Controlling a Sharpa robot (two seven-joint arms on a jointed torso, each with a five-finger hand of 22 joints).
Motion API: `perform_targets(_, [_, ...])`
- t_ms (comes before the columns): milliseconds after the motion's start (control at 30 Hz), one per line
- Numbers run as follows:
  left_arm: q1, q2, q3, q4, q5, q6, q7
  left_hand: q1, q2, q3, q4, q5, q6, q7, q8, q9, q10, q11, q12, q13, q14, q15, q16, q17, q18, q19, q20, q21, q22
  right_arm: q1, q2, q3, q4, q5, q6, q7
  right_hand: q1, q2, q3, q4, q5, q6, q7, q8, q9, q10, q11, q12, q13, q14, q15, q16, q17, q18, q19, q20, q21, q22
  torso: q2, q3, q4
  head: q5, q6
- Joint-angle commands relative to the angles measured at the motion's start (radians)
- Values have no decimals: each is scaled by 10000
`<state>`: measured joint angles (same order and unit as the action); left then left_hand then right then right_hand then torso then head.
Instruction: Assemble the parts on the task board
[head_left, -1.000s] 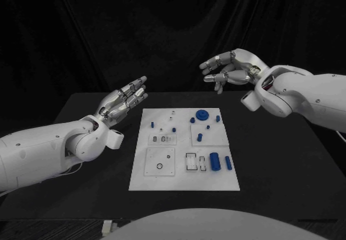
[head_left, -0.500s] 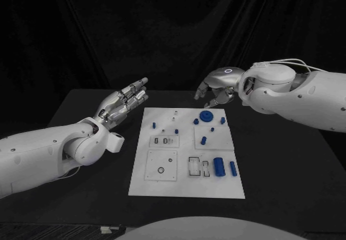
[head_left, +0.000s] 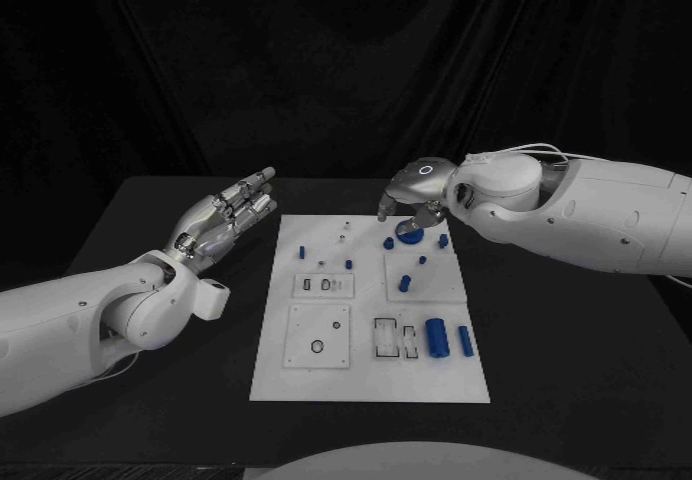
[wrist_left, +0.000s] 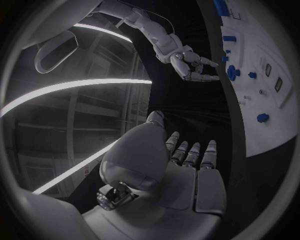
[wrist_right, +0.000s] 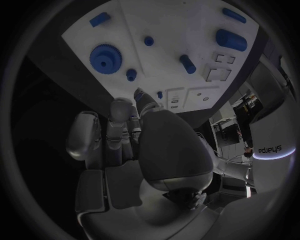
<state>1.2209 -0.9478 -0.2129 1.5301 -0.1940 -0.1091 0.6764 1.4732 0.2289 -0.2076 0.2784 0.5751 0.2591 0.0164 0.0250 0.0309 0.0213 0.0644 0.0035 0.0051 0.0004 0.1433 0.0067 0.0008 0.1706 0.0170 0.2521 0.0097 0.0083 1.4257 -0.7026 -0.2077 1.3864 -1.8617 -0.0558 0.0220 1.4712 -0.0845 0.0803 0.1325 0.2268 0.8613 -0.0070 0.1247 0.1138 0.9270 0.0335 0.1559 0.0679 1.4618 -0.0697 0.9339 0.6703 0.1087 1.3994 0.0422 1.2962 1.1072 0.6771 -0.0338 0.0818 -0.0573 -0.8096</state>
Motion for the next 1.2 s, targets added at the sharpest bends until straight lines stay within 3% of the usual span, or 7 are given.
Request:
perform_targets(33, [29,40,11,-41,-41,272,2303,126,1,86,-13,81,12,86,60,6,-15,-54,14,-1,-4,64,-67,-8,85,-10,75,45,14,-137,73,5,-128,-511,-88,-156,48,26,72,8,27,110,6,-14,30,96,-4,-57,20,56,7,129,144,-195,58,-8,80,111,69,-49,102,-72,30])
perform_targets(133, [29,34,11,-63,-41,329,2297,160,-4,106,-19,121,3,93,58,5,-17,-49,13,-1,-4,76,-67,-8,86,1,86,55,20,-253,141,5,-224,-528,-175,-94,21,23,102,5,31,133,-6,-24,41,195,-6,-38,32,57,8,212,236,-204,62,-9,129,184,43,-44,99,-64,14])
perform_targets(233, [29,33,10,-93,-41,390,2272,238,-21,152,-41,209,-4,107,58,4,-17,-22,14,-1,-4,99,-67,-8,86,6,112,59,21,-388,210,5,-325,-540,-289,-18,-1,11,126,1,29,127,-12,-47,46,286,-8,-18,42,61,8,315,362,-213,68,-10,176,258,41,-65,120,-82,-42])
perform_targets(367, [28,46,10,-119,-41,441,2250,298,-37,187,-64,275,11,122,61,7,-16,7,14,0,-4,120,-67,-8,85,11,135,63,23,-535,282,5,-453,-546,-451,24,17,1,223,-40,169,107,-8,-98,54,382,-7,-27,40,122,2,705,833,-258,135,-15,359,546,37,-58,78,-18,-58])
perform_targets(767, [27,65,9,-151,-41,582,2246,418,-155,229,-137,411,47,181,68,13,2,41,19,4,-4,144,-67,-8,92,40,185,87,36,-816,509,5,-969,-549,-756,201,39,-39,585,-135,739,194,69,-162,98,470,67,-157,7,142,33,1177,1326,-317,210,6,650,991,-20,-53,108,-15,-131])
perform_targets(833, [27,70,9,-156,-41,606,2239,439,-174,238,-147,447,36,179,66,11,-2,60,18,3,-4,150,-67,-8,93,48,197,93,39,-853,544,5,-1054,-550,-820,232,45,-49,662,-154,819,215,77,-170,105,447,76,-198,-2,129,41,1215,1361,-319,202,13,668,1021,-22,-67,101,-8,-129])
perform_targets(1200, [26,95,8,-190,-41,724,2174,500,-209,284,-176,528,108,252,77,21,9,93,20,5,5,203,-64,-5,99,96,274,131,60,-1085,785,5,-1574,-550,-1079,410,16,-62,864,-158,879,342,47,-147,145,551,56,-212,10,79,43,1288,1429,-317,166,27,691,1070,-40,-77,104,-17,-207])
